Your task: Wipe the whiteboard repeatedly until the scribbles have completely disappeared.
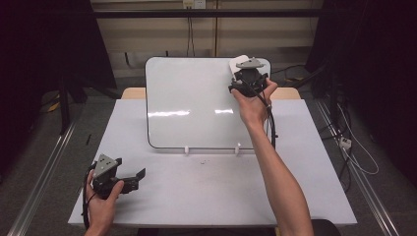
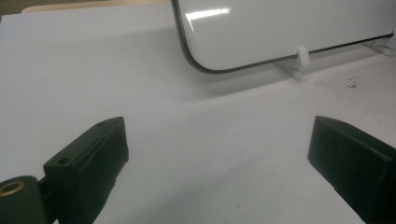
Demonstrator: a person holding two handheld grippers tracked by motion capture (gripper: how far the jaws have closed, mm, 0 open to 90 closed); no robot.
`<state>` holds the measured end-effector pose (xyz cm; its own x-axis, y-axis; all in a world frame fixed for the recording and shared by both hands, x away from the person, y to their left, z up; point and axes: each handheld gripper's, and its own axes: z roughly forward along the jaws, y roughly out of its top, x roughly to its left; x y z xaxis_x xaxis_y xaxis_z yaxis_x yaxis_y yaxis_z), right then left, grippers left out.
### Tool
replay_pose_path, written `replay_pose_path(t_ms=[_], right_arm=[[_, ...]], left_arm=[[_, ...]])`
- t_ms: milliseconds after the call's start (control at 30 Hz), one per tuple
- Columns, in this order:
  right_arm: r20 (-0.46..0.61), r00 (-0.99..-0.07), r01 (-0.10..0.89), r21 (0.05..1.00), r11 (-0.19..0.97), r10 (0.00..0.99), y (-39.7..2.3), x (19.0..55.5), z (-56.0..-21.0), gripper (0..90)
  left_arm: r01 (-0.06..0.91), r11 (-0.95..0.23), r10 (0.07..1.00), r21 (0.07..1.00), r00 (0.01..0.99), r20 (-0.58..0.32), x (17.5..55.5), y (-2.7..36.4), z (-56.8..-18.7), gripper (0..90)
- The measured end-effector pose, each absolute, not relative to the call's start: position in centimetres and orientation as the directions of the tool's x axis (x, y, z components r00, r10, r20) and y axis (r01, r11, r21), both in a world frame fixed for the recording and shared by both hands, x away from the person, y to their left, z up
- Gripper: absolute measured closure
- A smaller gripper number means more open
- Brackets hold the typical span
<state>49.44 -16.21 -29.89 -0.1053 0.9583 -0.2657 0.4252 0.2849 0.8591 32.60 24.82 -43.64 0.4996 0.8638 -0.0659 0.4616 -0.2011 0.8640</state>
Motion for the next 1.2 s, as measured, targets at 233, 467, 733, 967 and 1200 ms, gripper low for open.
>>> replay_pose_path(t_ms=[233, 467, 733, 967, 1200], right_arm=[[-0.286, -0.148, 0.427, 0.845, 0.322, 0.947, -14.4, 49.2, -30.7, 31.5], [-0.333, -0.220, 0.387, 0.833, 0.395, 0.917, -10.6, 48.6, -31.9, 31.5], [-0.374, -0.286, 0.351, 0.816, 0.460, 0.882, -6.2, 48.3, -32.7, 31.4], [-0.386, -0.291, 0.332, 0.817, 0.471, 0.875, -5.2, 48.6, -32.7, 31.4], [-0.378, -0.305, 0.325, 0.821, 0.469, 0.874, -5.2, 48.8, -32.6, 31.2]], left_arm=[[0.462, -0.205, 0.859, 0.863, 0.508, -0.068, 32.7, 24.7, -43.7, 4.9], [0.463, -0.215, 0.857, 0.860, 0.511, -0.061, 32.7, 24.8, -43.6, 4.9], [0.462, -0.211, 0.856, 0.861, 0.513, -0.066, 32.8, 24.6, -43.7, 4.9], [0.464, -0.214, 0.854, 0.860, 0.516, -0.066, 32.8, 24.6, -43.7, 5.0], [0.461, -0.214, 0.853, 0.861, 0.519, -0.066, 32.8, 24.5, -43.7, 4.9]])
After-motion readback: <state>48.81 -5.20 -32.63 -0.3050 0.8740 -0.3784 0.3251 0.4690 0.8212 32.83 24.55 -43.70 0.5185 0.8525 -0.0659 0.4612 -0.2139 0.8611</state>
